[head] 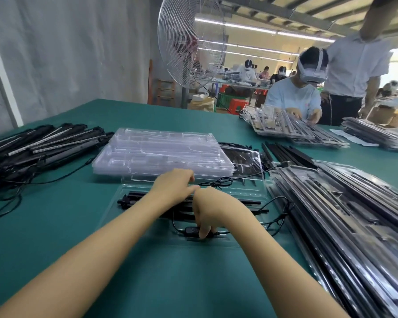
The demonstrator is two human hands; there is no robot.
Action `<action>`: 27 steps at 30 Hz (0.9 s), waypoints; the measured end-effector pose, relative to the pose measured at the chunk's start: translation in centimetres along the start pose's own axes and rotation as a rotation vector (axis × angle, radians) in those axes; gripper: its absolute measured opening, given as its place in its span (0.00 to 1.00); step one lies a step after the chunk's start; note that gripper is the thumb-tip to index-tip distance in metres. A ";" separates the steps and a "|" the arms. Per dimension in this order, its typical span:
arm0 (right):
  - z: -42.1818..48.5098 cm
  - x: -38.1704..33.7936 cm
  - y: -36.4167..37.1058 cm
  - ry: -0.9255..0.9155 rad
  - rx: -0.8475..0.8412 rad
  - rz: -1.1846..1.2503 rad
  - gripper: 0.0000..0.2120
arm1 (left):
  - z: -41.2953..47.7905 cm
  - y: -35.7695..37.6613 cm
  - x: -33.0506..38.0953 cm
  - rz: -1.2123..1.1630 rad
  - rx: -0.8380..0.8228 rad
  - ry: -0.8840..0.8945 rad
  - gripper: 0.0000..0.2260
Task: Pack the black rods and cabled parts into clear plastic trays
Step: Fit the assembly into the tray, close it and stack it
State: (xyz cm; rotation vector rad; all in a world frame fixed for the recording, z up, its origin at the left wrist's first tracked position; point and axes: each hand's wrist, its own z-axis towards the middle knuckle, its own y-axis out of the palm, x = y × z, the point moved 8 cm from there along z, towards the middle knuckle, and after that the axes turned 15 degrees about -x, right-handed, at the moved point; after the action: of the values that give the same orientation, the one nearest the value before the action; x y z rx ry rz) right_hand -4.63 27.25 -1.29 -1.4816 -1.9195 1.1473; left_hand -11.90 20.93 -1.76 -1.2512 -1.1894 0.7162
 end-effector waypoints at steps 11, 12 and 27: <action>-0.2 0.7 0.0 -0.046 0.050 0.052 0.11 | 1.7 -1.7 2.9 0.123 0.051 0.135 0.14; -0.2 0.8 0.0 -0.049 0.055 0.052 0.10 | 1.6 -2.3 2.9 0.125 0.074 0.138 0.13; -0.5 0.8 0.4 -0.051 0.129 0.038 0.12 | -9.0 -0.8 -13.1 -1.431 -0.016 0.010 0.06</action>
State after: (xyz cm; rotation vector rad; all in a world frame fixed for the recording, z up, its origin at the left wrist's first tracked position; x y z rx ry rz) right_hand -4.35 28.22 -1.44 -1.4380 -1.8203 1.3127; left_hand -7.30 5.85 -3.69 -0.1737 -1.6792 -0.3711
